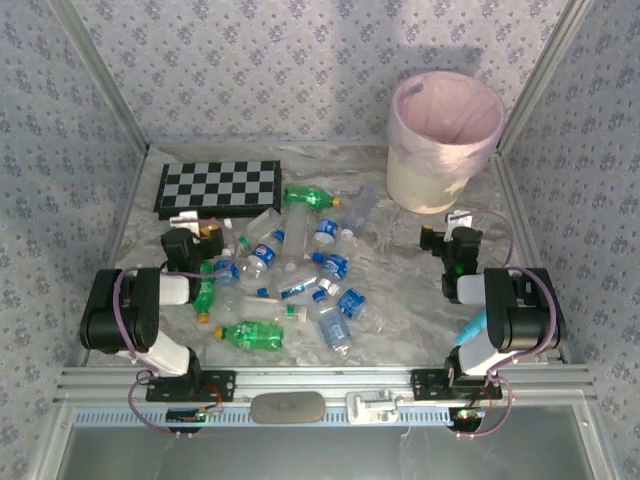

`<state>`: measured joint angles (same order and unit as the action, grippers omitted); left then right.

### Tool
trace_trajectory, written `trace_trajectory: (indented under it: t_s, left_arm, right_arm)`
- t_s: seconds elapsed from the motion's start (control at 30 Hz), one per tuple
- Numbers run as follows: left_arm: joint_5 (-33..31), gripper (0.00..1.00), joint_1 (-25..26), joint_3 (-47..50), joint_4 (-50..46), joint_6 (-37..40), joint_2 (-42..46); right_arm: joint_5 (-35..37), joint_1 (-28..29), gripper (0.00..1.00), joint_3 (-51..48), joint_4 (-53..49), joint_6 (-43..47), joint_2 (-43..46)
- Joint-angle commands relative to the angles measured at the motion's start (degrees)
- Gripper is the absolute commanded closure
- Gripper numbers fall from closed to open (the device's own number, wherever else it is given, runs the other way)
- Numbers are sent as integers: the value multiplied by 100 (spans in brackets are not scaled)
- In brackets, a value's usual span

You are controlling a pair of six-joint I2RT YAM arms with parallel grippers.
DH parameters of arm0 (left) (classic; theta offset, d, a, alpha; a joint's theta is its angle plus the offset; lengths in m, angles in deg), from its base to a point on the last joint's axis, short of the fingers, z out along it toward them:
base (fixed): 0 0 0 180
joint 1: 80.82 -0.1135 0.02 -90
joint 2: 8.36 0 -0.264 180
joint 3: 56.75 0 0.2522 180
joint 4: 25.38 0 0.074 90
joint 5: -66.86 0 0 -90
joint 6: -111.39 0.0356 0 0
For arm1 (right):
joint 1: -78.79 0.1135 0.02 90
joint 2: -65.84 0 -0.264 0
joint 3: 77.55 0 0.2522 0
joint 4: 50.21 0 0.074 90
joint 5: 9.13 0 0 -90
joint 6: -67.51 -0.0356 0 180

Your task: Put the plastic bottles in the bin

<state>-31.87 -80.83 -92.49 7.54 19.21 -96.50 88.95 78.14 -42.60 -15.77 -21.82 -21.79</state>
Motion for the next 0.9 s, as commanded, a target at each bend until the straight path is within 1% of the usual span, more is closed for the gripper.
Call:
trace_trajectory:
  t_s: [0.0,0.87]
  left_arm:
    - [84,0,-21,-132,52,-64,29]
    - [130,0,-44,-140,35,-74,34]
  right_arm:
    - [10,12,0,59,-13,4,36]
    - [-67,-28,0,64,-41,-14,33]
